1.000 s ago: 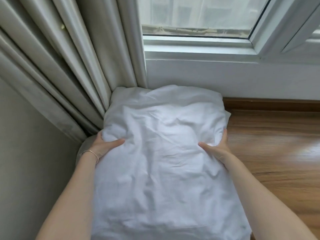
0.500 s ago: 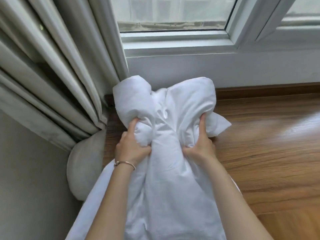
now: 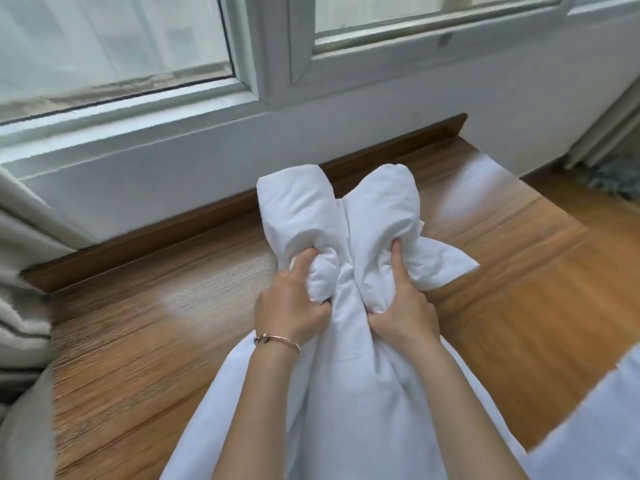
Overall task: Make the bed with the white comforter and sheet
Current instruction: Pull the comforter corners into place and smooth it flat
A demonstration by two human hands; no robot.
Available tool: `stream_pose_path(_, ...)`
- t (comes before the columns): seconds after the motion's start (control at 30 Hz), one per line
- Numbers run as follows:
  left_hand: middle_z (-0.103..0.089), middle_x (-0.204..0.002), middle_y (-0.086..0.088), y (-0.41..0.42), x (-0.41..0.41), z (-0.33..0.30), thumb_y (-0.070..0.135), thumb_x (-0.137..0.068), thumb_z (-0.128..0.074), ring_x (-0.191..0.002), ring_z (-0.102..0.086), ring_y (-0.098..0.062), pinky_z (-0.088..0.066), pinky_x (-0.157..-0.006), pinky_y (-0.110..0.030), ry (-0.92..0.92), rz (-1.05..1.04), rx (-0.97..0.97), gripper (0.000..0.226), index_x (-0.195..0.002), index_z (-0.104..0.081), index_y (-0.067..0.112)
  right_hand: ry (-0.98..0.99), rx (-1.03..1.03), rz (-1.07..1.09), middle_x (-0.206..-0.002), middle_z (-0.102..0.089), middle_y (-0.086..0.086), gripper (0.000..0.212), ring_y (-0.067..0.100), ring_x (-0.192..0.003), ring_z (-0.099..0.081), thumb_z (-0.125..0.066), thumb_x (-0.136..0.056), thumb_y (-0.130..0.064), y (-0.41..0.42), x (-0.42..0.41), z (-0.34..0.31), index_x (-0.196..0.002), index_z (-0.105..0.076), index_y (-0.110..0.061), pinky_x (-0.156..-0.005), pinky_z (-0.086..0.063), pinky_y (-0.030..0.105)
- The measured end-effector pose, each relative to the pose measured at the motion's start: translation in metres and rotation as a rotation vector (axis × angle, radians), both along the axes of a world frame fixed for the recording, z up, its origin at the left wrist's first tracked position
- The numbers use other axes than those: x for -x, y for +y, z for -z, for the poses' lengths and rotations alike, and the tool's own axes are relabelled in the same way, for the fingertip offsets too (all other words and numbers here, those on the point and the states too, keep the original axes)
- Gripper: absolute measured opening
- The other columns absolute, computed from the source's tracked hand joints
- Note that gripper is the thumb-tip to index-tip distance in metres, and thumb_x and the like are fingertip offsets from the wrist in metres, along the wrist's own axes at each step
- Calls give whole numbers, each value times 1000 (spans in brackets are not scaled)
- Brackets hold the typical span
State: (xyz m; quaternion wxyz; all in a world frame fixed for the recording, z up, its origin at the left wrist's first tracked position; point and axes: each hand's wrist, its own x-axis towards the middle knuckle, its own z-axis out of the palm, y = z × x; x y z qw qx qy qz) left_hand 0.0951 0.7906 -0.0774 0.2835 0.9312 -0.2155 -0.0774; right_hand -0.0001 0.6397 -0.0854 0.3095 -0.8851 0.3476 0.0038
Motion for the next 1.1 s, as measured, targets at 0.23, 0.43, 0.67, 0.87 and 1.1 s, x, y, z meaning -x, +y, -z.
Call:
stream_pose_path(0.23, -60, -109, 5, -185, 51, 0, 37, -70, -61, -94, -62, -27, -48, -71, -32, -45, 207, 54, 67, -129, -34, 53, -75, 50, 190, -133, -55, 3, 118, 33, -107, -60, -70, -77, -46, -161, 81, -9, -137, 31, -58, -74, -45, 35)
stream_pose_path(0.43, -56, -114, 8, -332, 105, 0, 36, -68, -66, -97, -60, -24, -48, -73, -33, 34, 374, 144, 69, -128, -34, 50, -146, 59, 360, -146, -45, -3, 122, 32, -115, -57, -76, -72, -39, -295, 161, -13, -139, 24, -61, -74, -45, 34)
stream_pose_path(0.67, -59, -105, -4, -514, 134, 9, 32, -69, -66, -76, -60, -26, -50, -60, -33, 53, 699, 68, 112, -138, 16, 63, -142, 2, 529, -154, -33, -11, 124, 33, -121, -55, -77, -73, -32, -444, 222, -4, -135, 26, -63, -79, -45, 34)
stream_pose_path(0.87, -48, -125, -5, -722, 147, 24, 34, -73, -62, -100, -58, -24, -45, -72, -27, 70, 958, -47, 90, -137, -8, 67, -67, 7, 664, -155, -33, -6, 122, 31, -121, -55, -73, -76, -34, -608, 251, 4, -129, 33, -65, -81, -48, 36)
stream_pose_path(1.1, -48, -117, 3, -943, 184, -2, 30, -71, -59, -93, -60, -20, -44, -67, -27, 72, 1174, -22, 85, -131, -15, 70, -117, -18, 944, -158, -25, -13, 122, 27, -124, -53, -74, -74, -30, -779, 294, -17, -129, 28, -70, -83, -43, 35)
